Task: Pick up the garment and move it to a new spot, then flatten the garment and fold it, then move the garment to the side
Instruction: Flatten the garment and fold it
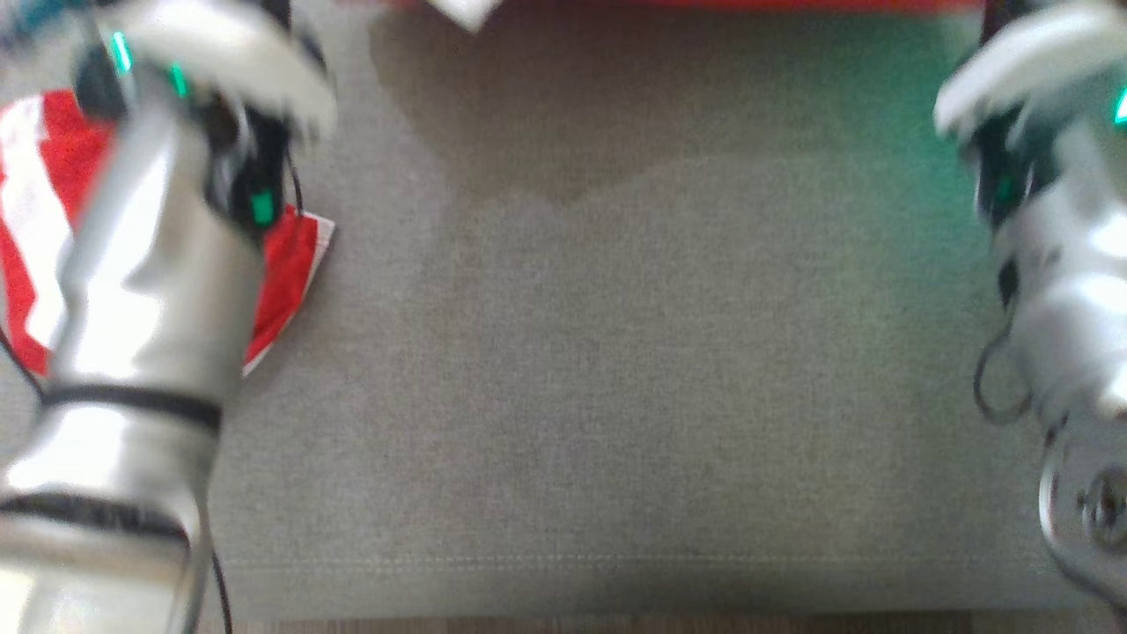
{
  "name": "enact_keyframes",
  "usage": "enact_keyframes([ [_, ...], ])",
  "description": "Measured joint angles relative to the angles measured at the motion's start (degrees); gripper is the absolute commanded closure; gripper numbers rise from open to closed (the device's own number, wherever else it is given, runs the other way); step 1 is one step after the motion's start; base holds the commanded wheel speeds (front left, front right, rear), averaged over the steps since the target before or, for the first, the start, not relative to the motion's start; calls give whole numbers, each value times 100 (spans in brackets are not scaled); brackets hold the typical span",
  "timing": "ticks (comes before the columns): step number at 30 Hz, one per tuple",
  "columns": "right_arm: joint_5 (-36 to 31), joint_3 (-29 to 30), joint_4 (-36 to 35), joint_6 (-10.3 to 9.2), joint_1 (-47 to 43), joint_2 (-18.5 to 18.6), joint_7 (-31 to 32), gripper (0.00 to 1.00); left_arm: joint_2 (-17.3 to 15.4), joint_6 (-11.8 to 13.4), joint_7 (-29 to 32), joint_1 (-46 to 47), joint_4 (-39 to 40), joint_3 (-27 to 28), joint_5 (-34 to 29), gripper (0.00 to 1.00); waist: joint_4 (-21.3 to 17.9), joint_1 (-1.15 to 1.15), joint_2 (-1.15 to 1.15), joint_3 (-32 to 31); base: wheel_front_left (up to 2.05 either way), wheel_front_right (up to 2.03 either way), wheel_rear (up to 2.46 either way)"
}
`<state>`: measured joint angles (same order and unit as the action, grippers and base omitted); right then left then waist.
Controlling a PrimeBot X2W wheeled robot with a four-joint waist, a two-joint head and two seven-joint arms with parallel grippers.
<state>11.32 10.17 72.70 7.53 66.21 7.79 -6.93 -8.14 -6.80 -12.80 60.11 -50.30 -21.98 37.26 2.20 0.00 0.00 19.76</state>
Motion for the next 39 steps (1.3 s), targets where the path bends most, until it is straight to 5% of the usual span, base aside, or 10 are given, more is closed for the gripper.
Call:
enact_keyframes([
  [6, -111, -980, 47, 0, -1056, 230, 201, 100, -267, -34, -14, -1346, 88, -355, 132, 100, 61, 0, 0, -529, 0, 0, 0],
  [21, 854, -2123, -216, 0, -2548, 641, 1216, 100, -1205, -77, 932, -3680, 1769, -1167, 490, 100, 230, -1, 0, -1657, 0, 0, 0],
  [39, 2930, -4028, -2836, 0, -4079, 2193, 3489, 100, -1967, 63, 2259, -5092, 3708, -1292, 1423, 100, 198, 0, 0, -2120, 0, 0, 0],
])
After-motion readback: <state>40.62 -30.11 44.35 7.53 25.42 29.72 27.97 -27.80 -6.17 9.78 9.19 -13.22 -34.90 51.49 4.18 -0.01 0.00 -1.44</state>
